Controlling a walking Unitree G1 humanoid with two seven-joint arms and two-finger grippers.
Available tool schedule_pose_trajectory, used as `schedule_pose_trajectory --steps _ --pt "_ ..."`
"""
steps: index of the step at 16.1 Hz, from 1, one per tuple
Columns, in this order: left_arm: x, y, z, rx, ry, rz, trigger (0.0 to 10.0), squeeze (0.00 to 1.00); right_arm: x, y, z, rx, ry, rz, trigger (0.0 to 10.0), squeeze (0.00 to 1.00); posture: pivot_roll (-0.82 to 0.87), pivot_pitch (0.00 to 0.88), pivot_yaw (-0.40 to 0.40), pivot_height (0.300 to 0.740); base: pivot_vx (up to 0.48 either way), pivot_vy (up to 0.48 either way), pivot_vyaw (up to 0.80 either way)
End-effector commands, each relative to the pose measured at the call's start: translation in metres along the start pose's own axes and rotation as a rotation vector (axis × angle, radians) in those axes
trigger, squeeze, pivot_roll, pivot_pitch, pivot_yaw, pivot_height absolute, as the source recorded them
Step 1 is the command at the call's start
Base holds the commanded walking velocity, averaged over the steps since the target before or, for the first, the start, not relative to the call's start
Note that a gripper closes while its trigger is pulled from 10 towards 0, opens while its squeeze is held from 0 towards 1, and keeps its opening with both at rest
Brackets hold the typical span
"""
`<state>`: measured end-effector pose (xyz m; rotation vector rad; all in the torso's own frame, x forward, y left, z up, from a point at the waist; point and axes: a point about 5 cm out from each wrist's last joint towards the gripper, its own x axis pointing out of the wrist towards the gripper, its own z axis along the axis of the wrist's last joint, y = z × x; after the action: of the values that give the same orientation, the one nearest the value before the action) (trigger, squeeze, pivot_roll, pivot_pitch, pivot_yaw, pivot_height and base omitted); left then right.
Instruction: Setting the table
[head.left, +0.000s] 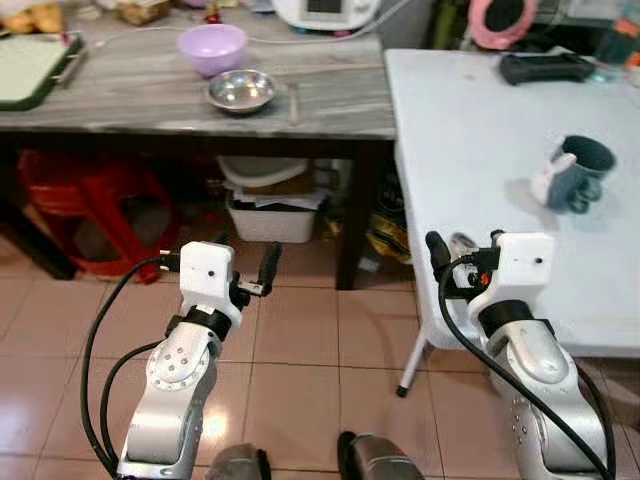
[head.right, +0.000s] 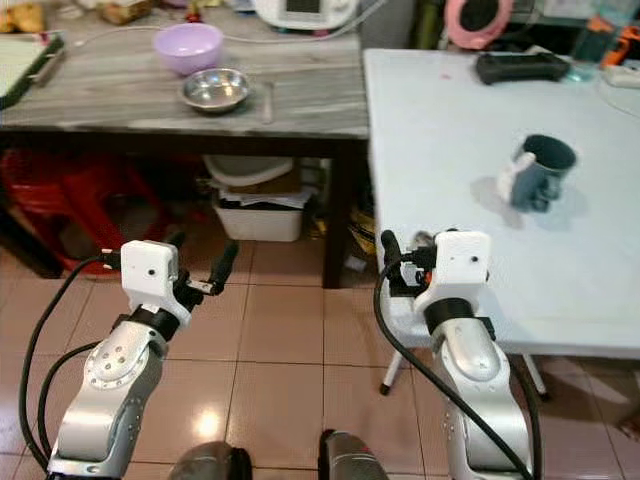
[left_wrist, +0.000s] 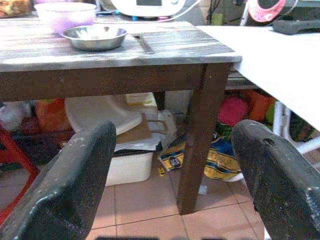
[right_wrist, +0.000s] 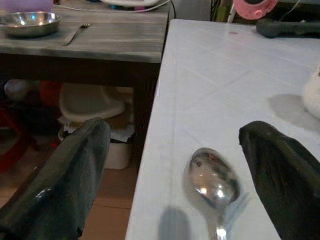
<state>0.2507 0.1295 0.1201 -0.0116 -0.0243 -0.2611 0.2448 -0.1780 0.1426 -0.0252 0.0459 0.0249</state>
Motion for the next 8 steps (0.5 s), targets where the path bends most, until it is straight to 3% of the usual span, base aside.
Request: schedule_pose_trajectory --steps 1,8 --pt "-0.002 0.0 -0.002 -0.002 0.011 -0.004 10.0 0.0 0.0 -0.006 -0.011 0.001 0.062 -0.022 10.0 0.0 0.0 0.087 0.006 0.74 0.0 0.0 0.0" --pt "-0.004 0.0 -0.001 -0.011 0.013 -0.021 10.0 0.0 -0.014 -0.018 -0.027 0.008 0.127 -0.049 10.0 0.0 0.0 0.093 0.01 0.74 0.0 0.0 0.0"
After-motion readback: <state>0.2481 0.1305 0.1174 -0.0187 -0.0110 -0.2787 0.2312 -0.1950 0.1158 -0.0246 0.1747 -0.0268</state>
